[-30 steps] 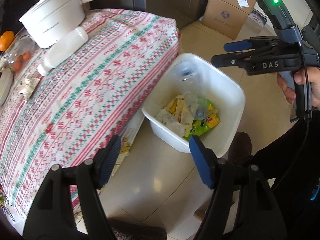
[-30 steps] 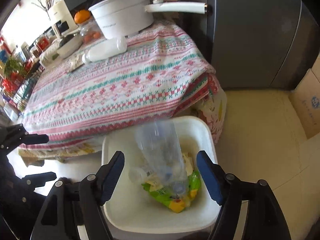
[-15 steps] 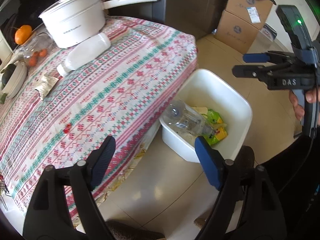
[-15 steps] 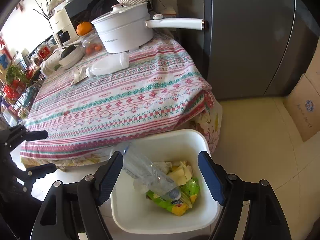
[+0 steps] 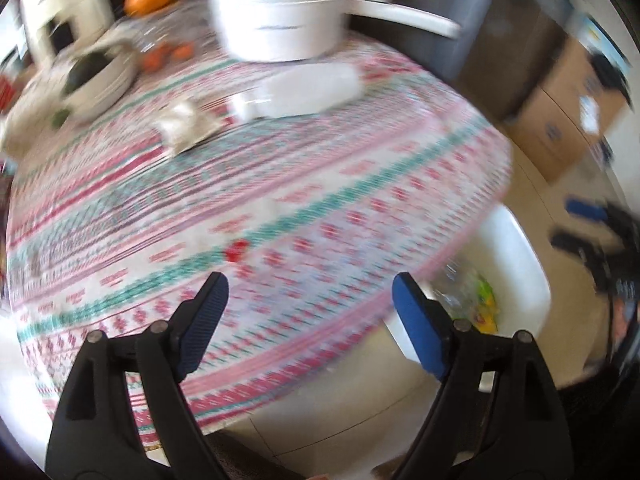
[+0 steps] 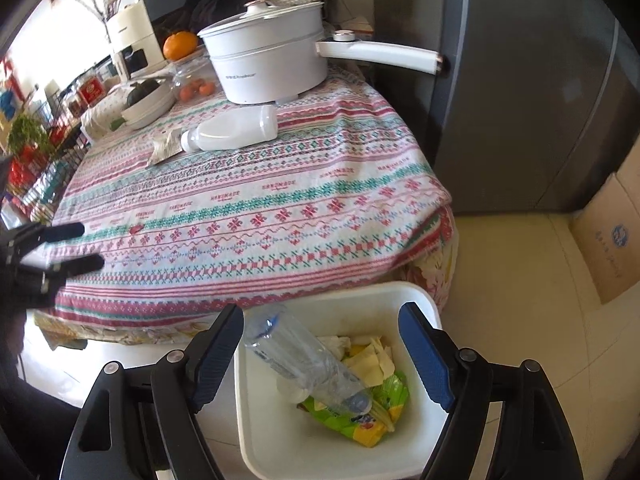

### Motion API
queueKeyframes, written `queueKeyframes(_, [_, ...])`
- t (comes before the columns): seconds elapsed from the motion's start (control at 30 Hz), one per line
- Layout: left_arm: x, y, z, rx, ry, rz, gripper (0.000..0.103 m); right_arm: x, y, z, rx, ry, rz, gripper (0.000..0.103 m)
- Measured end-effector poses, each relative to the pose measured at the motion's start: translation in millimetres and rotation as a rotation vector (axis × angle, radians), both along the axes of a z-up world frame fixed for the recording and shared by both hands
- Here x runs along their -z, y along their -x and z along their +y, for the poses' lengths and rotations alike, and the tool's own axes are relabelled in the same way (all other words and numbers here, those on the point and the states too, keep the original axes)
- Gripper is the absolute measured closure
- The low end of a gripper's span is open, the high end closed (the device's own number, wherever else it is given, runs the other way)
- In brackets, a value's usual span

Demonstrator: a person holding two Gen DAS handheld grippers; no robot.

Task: Collect trash
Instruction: 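Move back to the table and grasp the white sachet with the left gripper, then grasp the white milk bottle with the right gripper while the left gripper holds the sachet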

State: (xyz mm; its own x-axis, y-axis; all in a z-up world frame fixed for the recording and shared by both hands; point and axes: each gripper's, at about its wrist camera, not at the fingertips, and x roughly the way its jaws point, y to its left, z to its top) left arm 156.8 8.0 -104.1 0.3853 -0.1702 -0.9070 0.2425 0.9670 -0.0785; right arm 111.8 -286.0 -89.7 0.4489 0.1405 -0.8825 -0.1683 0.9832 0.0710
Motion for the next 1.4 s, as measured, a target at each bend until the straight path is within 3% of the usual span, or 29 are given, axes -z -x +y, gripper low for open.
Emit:
queueKeyframes(0.2, [12.4,-59.7,62.0,-0.269,0.095,0.039,0.019,7.2,-22.8,22.6,-0.046,0.034,0.025,0.021])
queueKeyframes(0.4, [28.6,-120.0,87.8,-0.405,0.092,0.031,0.019,19.9,-58.1,33.7,-0.036,0.005,0.084,0.021])
queueKeyframes(0.6, [43.9,-176.6,86.9,-0.444,0.076,0.011,0.019,31.2,-92.3,47.8,-0.050,0.062,0.093,0.021])
queueKeyframes(0.77, [67.5,-209.5,86.3,-0.466,0.084,0.046,0.019,39.4,-115.1,59.5,-0.074,0.088,0.101,0.021])
queueKeyframes(0.83, [79.1,-218.9,84.4,-0.469,0.065,0.058,0.025,43.4,-122.9,62.7,-0.079,0.094,0.107,0.021])
queueKeyframes(0.97, [86.4,-217.0,83.8,-0.458,0.064,0.024,0.049,51.7,-139.1,68.7,-0.076,0.102,0.118,0.021])
queueKeyframes(1.17, [81.6,-192.2,85.5,-0.440,0.065,-0.017,0.071,52.9,-158.3,80.6,-0.062,0.080,0.127,0.021])
queueKeyframes(1.4, [52.4,-145.8,90.9,-0.328,0.015,-0.074,0.076,41.2,-188.1,107.5,0.028,-0.020,0.154,0.021])
